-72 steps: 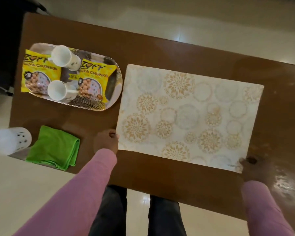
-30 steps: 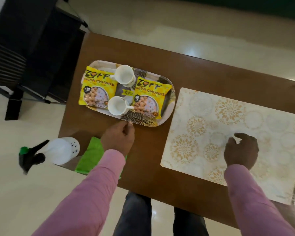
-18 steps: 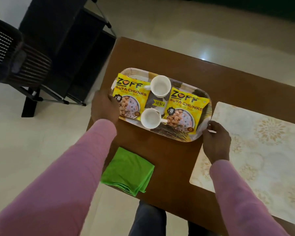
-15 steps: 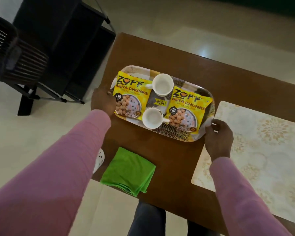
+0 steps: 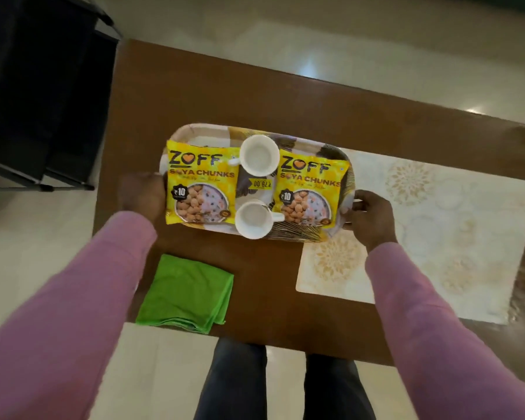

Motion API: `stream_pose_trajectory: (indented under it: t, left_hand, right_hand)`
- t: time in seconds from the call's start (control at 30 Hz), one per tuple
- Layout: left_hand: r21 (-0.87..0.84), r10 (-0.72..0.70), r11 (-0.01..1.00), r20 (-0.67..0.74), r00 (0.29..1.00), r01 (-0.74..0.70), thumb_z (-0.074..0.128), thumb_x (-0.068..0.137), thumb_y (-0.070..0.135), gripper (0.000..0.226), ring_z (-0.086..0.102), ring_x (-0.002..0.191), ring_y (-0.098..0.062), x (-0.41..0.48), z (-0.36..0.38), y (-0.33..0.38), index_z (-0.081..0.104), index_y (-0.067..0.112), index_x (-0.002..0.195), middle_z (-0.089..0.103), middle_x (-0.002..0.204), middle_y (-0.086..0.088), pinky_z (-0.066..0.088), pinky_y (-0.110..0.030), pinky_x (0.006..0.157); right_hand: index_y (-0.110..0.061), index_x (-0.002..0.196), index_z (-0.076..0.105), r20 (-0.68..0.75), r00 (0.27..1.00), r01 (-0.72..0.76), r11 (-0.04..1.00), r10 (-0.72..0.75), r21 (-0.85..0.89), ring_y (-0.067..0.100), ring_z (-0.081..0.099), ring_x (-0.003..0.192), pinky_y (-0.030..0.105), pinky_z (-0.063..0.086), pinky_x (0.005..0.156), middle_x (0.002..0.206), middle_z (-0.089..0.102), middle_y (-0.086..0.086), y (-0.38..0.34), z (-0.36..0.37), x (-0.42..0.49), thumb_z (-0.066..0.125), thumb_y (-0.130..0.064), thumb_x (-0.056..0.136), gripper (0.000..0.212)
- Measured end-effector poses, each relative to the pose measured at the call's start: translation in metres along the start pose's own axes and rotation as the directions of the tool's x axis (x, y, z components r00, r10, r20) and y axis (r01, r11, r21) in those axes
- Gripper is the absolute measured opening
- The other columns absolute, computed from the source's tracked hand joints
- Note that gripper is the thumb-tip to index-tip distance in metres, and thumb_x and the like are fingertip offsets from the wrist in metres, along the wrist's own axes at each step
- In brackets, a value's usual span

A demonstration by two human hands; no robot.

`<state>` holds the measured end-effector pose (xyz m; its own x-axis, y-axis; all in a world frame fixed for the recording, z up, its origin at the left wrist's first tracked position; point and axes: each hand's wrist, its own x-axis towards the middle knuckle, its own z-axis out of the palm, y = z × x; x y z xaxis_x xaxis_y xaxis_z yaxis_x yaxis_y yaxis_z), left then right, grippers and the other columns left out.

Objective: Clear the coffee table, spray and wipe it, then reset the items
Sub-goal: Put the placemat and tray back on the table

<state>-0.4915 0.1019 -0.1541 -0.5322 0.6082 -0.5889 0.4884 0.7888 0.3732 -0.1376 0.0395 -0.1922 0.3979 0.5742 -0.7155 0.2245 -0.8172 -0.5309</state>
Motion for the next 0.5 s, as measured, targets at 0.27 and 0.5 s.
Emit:
stream_pose_trajectory:
  t: [0.27,0.5]
  left_hand:
    - [-0.069,0.024,0.998,0.217,0.976,-0.009,0.061,0.088,0.022,0.021,0.070,0.077,-0.033,-0.088,0.103,0.017,0.075,0.016,0.073,0.070,0.074,-0.012,0.059,-0.047,0.074]
    - [-0.131,-0.061,0.986,0.305,0.950,0.106,0.065,0.089,0.017,0.036,0.072,0.077,-0.031,-0.149,0.182,0.025,0.070,0.025,0.054,0.072,0.076,-0.006,0.060,-0.050,0.073]
  right_hand:
    - [-0.007,0.105,0.063,-0.104,0.988,-0.114,0.993,0.111,-0.027,0.040,0.065,0.084,0.051,0.056,0.075,0.089,0.067,0.020,0.081,-0.139,0.004,0.059,0.014,0.078,0.034]
    - [-0.005,0.115,0.061,-0.156,0.982,-0.116,0.991,0.104,-0.068,0.041,0.066,0.089,0.054,0.055,0.080,0.096,0.066,0.020,0.129,-0.234,0.021,0.061,0.008,0.083,0.035]
